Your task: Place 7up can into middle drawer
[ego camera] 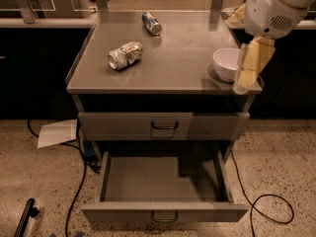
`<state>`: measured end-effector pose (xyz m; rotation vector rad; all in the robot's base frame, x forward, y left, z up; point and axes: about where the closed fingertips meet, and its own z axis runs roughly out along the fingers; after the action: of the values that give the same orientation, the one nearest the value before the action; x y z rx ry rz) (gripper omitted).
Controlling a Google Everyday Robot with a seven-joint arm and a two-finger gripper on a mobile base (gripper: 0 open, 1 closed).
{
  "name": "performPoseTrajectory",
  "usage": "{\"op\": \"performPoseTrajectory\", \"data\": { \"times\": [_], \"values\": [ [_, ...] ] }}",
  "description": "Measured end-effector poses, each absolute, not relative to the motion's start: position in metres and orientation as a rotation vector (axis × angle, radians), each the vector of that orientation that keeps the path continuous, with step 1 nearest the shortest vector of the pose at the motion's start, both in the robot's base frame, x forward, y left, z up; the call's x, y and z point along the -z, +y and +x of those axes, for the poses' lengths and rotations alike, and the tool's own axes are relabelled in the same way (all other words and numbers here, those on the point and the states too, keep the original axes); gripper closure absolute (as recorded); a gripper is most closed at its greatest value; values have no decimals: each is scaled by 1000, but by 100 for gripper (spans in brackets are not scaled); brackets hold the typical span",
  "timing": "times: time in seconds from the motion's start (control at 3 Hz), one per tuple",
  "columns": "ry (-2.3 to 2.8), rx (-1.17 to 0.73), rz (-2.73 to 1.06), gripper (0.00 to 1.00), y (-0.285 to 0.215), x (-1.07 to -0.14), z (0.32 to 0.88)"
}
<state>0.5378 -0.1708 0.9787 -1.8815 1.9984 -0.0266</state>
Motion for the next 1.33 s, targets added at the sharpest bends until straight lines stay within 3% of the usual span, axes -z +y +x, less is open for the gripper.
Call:
{"op": "performPoseTrajectory", "data": {
  "times": [1.0,1.33],
  "values": [
    [1809,-62,-2070,0,-81,-958,609],
    [1799,-59,-2066,0,-76,-958,612]
  ]
}}
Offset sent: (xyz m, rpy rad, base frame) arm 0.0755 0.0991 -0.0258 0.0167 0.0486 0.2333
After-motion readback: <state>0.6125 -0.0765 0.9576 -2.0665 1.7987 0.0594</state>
